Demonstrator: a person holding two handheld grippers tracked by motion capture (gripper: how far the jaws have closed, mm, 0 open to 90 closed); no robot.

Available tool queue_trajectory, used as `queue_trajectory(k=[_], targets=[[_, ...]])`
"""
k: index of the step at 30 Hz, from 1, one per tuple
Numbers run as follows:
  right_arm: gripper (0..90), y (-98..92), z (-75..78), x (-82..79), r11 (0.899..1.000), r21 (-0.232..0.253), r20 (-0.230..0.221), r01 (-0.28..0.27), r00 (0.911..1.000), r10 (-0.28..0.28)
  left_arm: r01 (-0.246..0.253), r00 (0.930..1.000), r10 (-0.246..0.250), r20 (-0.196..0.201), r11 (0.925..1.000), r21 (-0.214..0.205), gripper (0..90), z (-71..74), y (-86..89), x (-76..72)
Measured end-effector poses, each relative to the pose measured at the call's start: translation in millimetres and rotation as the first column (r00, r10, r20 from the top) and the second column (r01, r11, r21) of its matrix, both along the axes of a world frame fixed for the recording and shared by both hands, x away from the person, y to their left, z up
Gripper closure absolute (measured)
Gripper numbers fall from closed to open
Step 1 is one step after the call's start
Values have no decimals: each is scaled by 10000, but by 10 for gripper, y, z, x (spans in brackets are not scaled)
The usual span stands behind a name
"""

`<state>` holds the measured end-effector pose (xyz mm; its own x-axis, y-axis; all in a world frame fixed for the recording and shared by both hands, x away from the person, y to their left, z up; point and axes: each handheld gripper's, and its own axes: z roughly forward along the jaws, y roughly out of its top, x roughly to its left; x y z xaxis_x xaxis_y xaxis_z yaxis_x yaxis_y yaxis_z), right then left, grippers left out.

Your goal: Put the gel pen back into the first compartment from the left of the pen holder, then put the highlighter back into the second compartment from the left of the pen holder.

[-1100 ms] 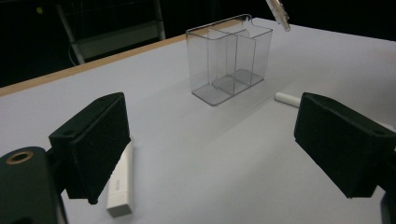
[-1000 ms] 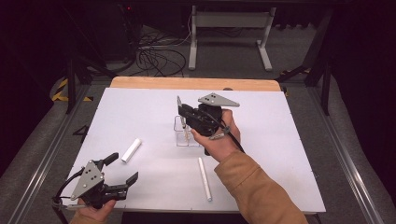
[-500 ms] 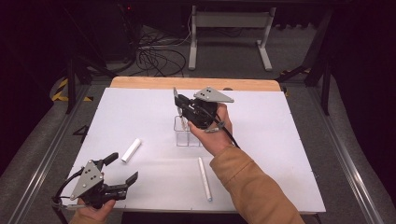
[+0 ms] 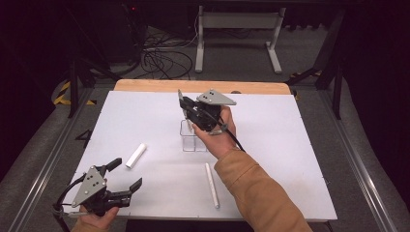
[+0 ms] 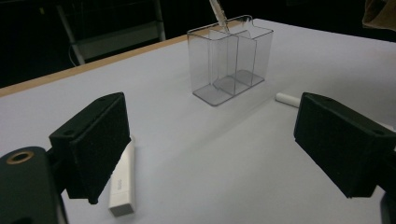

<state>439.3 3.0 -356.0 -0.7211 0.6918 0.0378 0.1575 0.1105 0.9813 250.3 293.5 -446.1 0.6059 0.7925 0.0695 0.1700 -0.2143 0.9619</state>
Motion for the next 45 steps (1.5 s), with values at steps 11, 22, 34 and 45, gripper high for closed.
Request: queue_trajectory(k=[11, 22, 34, 45], targets=[[616, -13, -27, -2, 9994, -342, -223, 62, 9997, -70, -22, 10000, 22, 15, 10000, -30, 112, 2, 1, -6], [492, -181, 78, -130, 9990, -363, -424, -248, 9988, 233, -3, 10000, 3, 17, 10000, -2, 112, 2, -6, -2], [372, -290, 123, -274, 9985, -496, -539, -249, 9983, 222, 2, 10000, -2, -16, 10000, 25, 112, 1, -11, 0], [277, -379, 145, -323, 9994, -256, -757, -234, 9969, 214, 1, 10000, -1, -2, 10000, 63, 112, 1, -24, 0]])
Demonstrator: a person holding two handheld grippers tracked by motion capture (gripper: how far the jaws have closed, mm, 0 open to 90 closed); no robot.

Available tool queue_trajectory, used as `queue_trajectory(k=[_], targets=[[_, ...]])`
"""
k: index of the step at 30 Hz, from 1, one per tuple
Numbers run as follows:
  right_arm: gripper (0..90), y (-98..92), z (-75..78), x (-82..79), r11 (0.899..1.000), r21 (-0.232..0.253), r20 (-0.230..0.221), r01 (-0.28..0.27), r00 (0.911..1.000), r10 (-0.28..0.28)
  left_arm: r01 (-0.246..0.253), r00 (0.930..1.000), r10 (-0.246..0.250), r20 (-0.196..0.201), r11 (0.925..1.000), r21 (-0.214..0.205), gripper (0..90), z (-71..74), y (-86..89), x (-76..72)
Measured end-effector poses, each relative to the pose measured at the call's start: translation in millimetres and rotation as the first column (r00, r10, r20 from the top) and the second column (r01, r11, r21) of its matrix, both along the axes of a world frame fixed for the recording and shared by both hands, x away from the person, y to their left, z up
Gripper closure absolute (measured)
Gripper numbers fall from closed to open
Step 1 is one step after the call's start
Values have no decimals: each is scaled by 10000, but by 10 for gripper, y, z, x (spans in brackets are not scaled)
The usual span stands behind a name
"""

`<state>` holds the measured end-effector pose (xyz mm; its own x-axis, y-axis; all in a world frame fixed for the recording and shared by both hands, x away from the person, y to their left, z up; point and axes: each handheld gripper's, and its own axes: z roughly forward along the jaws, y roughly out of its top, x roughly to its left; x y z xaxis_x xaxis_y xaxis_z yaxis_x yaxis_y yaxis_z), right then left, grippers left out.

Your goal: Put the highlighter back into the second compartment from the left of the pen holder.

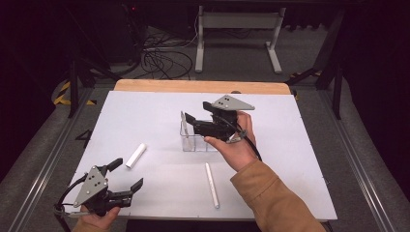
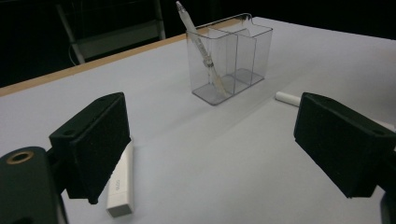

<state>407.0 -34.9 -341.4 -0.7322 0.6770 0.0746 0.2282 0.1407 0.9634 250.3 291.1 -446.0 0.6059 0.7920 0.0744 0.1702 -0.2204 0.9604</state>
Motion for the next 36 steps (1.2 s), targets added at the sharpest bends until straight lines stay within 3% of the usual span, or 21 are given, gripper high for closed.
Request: queue_trajectory(k=[12, 15, 19, 23, 29, 36], targets=[[254, -98, 4, -75, 9999, 2, -470, -112, 9988, 112, 21, 10000, -21, -8, 10000, 1, 112, 1, 6, 1], [288, -151, -11, -120, 9993, -361, -699, -117, 9975, 91, 23, 10000, -23, -25, 10000, -11, 112, -1, 7, 3], [310, -223, -44, -169, 9961, -859, -1346, -179, 9909, 62, 37, 10000, -37, -27, 10000, 15, 112, 0, -1, 1], [321, -286, -77, -209, 9946, -1015, -2182, -201, 9759, -26, 65, 10000, -65, 16, 10000, 56, 113, 2, -6, 3], [390, -345, -150, -246, 9878, -1485, -3587, -474, 9334, -91, 80, 10000, -80, -49, 10000, 42, 114, -2, -12, 2], [403, -351, -267, -277, 9783, -2023, -4330, -439, 9000, -492, 68, 10000, -68, -49, 10000, -17, 114, -2, -4, 3]])
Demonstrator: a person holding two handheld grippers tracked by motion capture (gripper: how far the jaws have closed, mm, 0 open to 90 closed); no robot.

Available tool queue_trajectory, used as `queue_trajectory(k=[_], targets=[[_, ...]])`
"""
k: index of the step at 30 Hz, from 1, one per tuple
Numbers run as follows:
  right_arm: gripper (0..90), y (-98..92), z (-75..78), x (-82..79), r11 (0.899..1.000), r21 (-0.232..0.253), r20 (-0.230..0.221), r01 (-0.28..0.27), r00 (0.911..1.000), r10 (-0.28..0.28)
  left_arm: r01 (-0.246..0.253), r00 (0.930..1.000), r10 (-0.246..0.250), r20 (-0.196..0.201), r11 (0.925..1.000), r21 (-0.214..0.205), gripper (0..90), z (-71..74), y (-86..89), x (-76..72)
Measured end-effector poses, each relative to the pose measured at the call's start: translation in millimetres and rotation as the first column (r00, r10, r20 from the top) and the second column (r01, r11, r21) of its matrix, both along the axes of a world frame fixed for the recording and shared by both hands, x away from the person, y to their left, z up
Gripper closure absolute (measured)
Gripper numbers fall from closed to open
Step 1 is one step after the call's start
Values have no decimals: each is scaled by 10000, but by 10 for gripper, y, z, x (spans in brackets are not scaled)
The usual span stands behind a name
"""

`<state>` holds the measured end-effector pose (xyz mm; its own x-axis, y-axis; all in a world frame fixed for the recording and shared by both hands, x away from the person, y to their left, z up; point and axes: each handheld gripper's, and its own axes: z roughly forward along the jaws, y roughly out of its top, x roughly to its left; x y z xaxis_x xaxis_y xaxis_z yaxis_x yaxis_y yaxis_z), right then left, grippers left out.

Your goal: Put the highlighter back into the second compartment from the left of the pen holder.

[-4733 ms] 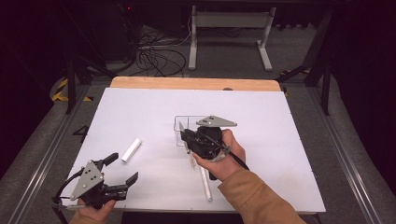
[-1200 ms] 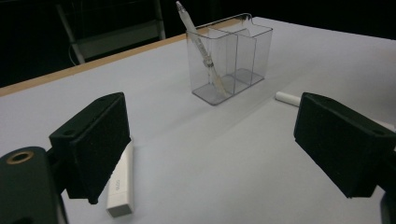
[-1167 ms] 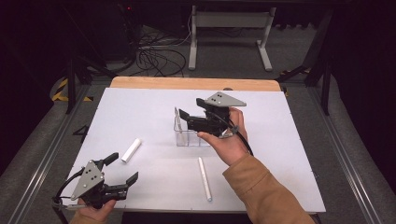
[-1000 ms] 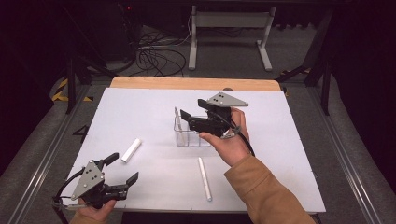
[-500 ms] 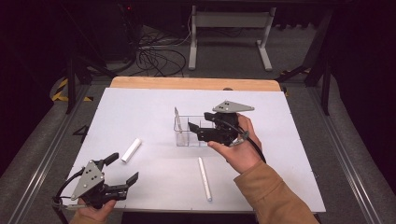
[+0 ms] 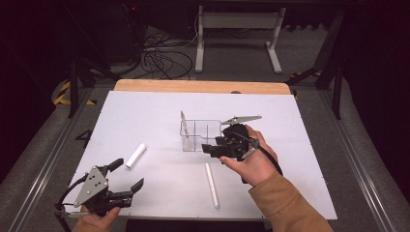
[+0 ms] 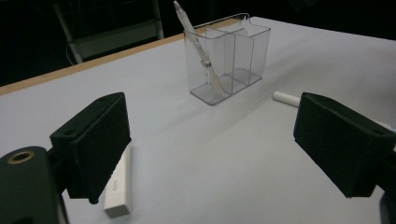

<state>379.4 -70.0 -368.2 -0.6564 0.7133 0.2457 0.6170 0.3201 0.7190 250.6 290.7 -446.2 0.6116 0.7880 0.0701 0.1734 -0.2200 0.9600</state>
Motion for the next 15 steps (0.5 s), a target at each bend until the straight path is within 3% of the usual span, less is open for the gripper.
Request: queue_trajectory(k=[9, 15], targets=[[422, -1, -160, -12, 9952, -982, -967, -10, 9953, -85, 9, 10000, -9, 22, 10000, 45, 115, 1, -3, 1], [454, 28, -276, -23, 9898, -1421, -1645, 59, 9859, -295, 25, 10000, -25, -25, 10000, 62, 115, -2, -9, 0]])
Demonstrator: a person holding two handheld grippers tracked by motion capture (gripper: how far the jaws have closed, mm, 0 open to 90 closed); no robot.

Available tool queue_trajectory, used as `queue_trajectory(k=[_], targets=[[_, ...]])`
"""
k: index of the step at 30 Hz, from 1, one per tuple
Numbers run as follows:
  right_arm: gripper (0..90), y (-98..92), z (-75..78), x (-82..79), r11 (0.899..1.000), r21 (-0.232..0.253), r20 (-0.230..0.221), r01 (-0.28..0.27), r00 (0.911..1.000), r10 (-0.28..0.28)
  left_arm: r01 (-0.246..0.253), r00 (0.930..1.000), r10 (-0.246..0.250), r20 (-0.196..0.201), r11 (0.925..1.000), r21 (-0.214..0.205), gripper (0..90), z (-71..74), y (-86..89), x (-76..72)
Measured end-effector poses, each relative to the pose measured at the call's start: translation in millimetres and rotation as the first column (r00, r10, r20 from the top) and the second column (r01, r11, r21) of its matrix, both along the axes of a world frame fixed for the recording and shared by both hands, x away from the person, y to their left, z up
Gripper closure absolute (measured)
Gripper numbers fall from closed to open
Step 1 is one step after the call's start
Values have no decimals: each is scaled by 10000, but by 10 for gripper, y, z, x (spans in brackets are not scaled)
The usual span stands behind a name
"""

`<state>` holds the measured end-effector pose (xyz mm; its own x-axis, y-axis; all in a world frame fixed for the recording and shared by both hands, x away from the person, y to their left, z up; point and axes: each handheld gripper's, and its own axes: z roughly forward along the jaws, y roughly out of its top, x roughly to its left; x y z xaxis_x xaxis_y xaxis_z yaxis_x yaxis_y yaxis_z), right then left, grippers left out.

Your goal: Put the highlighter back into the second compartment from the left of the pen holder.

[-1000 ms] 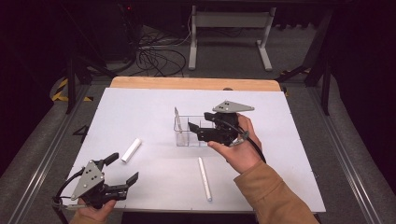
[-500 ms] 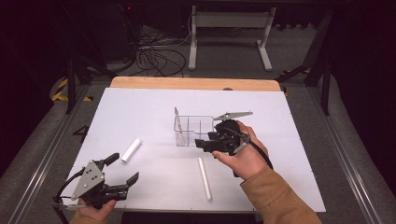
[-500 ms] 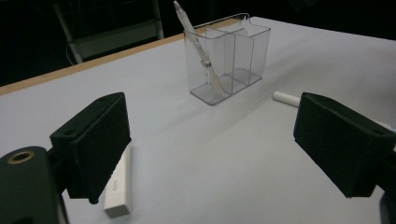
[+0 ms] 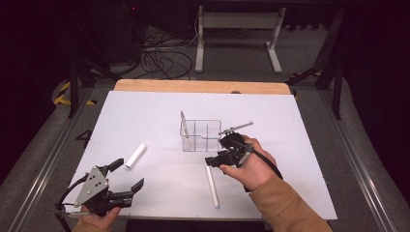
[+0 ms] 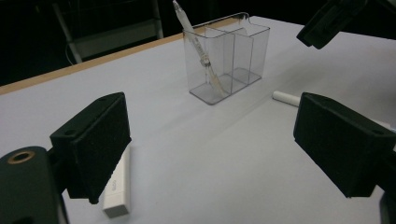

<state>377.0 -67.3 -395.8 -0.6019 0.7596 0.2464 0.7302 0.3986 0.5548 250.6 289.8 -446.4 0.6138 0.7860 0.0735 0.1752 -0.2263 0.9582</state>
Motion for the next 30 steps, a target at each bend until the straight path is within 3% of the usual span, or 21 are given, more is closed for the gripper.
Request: queue_trajectory(k=[12, 22, 30], targets=[[485, 96, -235, 18, 9979, -636, -1028, 82, 9946, -147, 6, 10000, -6, -5, 10000, 15, 115, 0, 2, 0], [538, 173, -352, 25, 9913, -1293, -1909, 237, 9804, -483, 3, 10000, -3, -4, 10000, 24, 115, -1, -4, 1], [584, 215, -425, 21, 9832, -1781, -2303, 406, 9697, -817, 9, 10000, -8, -19, 10000, 24, 115, -3, -5, 4]])
